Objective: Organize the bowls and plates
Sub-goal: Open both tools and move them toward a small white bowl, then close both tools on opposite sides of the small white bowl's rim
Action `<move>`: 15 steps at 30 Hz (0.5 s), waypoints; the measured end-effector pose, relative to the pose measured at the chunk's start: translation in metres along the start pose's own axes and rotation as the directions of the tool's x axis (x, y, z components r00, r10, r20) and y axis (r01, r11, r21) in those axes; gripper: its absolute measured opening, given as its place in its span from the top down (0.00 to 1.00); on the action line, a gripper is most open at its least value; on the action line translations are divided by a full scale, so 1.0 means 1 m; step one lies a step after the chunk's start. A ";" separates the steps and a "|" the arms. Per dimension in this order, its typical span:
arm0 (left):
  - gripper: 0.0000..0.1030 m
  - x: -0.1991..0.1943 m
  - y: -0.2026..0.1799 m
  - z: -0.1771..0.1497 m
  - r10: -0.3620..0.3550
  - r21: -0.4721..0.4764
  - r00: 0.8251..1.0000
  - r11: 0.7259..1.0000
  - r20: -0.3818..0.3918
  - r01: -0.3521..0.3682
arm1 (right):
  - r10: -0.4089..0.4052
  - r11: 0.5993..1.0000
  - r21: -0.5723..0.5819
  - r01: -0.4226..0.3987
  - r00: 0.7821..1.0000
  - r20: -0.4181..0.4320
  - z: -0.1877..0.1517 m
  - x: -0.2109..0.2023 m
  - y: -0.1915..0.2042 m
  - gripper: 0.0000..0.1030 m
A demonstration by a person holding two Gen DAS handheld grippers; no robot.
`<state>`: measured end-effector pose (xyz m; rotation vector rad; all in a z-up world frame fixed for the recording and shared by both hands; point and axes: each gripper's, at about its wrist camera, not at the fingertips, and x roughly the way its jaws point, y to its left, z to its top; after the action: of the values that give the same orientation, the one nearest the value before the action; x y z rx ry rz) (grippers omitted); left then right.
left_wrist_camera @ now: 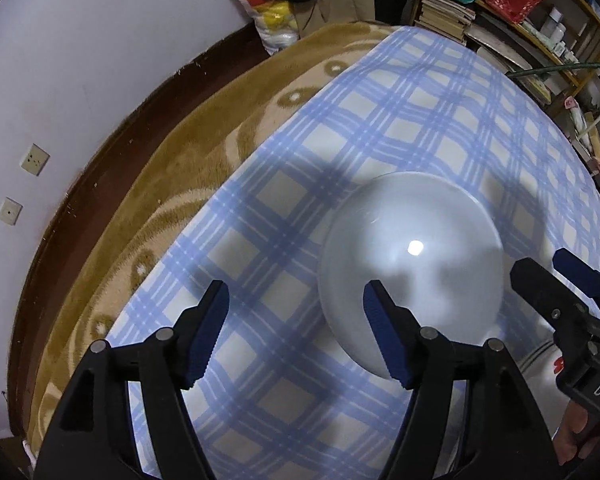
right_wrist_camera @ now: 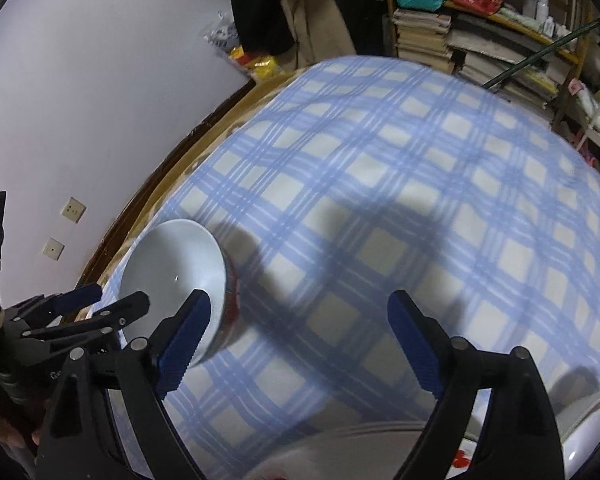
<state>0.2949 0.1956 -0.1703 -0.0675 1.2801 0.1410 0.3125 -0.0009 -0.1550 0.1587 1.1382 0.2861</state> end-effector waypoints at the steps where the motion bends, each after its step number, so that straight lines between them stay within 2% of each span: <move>1: 0.33 0.002 0.001 0.000 -0.004 0.002 1.000 1.000 0.000 0.004 | 0.003 1.000 -0.005 -0.003 1.000 -0.006 0.000 0.004 0.002 0.08; 2: 0.34 0.005 0.001 0.001 -0.006 0.013 1.000 1.000 -0.003 0.006 | 0.005 1.000 -0.010 -0.005 1.000 -0.010 0.000 0.007 0.005 0.08; 4: 0.46 0.011 0.001 0.002 -0.010 0.032 1.000 0.999 -0.016 0.010 | 0.013 1.000 -0.021 -0.013 1.000 -0.022 0.001 0.014 0.010 0.09; 6: 0.61 0.016 0.002 0.003 -0.042 0.029 0.998 0.999 -0.036 0.043 | 0.032 0.999 -0.029 -0.033 0.999 -0.035 0.001 0.020 0.015 0.17; 10: 0.76 0.015 0.003 0.004 -0.098 -0.003 0.995 0.995 -0.023 0.098 | 0.004 0.998 -0.069 -0.010 0.997 -0.077 -0.001 0.034 0.024 0.44; 11: 0.84 0.014 0.001 0.004 -0.119 -0.004 0.993 0.993 -0.024 0.119 | 0.015 0.997 -0.072 -0.022 0.996 -0.093 -0.002 0.037 0.026 0.56; 12: 0.92 0.014 -0.001 0.005 -0.137 -0.005 0.990 0.991 -0.029 0.137 | 0.035 0.997 -0.065 -0.042 0.994 -0.103 -0.002 0.039 0.026 0.62; 14: 0.92 0.012 -0.004 0.004 -0.142 -0.002 0.989 0.990 -0.036 0.142 | 0.085 0.996 -0.028 -0.089 0.989 -0.118 -0.004 0.041 0.025 0.82; 15: 0.92 0.011 -0.004 0.004 -0.143 -0.001 0.989 0.990 -0.034 0.143 | 0.111 0.993 -0.014 -0.113 0.986 -0.127 -0.005 0.042 0.024 0.86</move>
<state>0.3024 0.1924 -0.1796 -0.1605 1.3052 0.0153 0.3212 0.0349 -0.1871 0.1886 1.2535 0.4127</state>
